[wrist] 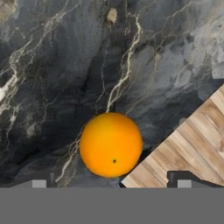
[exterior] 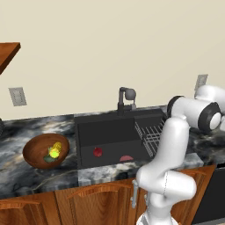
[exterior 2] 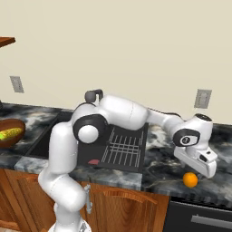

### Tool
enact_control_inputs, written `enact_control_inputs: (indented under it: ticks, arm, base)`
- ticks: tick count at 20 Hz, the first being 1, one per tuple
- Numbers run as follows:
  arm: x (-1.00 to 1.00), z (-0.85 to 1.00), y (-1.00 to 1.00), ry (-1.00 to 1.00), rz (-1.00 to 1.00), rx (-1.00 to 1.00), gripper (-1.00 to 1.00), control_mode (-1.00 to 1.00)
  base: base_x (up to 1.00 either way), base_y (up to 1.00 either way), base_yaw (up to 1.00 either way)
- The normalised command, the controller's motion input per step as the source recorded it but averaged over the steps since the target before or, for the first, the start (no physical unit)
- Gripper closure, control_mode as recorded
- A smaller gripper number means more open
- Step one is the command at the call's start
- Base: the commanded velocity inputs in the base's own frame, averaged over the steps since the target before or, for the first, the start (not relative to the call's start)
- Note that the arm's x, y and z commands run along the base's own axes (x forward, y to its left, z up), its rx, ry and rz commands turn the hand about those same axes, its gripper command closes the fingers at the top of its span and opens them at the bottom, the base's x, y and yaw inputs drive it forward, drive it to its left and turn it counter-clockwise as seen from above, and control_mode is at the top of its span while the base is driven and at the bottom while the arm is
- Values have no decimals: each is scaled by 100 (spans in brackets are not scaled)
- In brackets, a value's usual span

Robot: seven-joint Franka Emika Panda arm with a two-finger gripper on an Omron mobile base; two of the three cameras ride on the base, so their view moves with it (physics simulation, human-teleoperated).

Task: There is a mixed pile of frozen fruits and vegetables on the counter. Locate all the frozen vegetables and place the items in a bowl on the counter. Take all the frozen fruits and defrost them in a running sink.

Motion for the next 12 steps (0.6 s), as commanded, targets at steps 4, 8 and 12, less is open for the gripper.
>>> enact_control_inputs:
  ticks: [4, 8, 12]
  arm:
    - [1, -18, 0, 3, 0, -1, -100, -100]
    - [6, -22, -18, 5, 0, 0, -100, -100]
    - [9, -21, -20, 4, 0, 0, -100, -100]
  base:
    - [0, 0, 0]
    - [0, 0, 0]
    - [0, 0, 0]
